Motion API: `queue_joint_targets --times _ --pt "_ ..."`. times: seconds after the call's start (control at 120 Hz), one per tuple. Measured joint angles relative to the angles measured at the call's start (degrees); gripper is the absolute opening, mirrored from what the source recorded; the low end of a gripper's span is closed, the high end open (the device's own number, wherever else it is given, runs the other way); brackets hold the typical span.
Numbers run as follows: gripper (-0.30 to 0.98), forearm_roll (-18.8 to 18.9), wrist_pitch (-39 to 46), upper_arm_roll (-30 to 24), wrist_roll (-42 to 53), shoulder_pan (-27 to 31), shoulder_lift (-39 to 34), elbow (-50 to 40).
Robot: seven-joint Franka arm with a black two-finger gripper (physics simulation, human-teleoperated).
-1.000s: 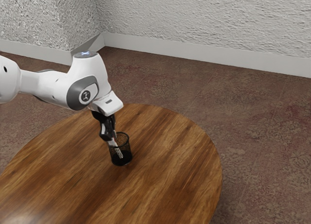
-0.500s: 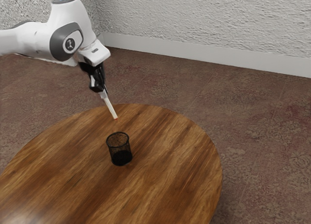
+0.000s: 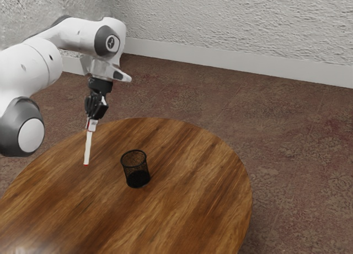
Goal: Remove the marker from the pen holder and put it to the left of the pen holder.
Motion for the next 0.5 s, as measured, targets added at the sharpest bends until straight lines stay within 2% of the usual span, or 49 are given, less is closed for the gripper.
queue_joint_targets --times 0.225,0.5 --pt "-0.10 -0.65 -11.24 0.29 -13.31 0.05 10.85 8.40" --pt "-0.10 -0.89 -13.27 -0.41 -23.87 0.03 16.81 12.23"
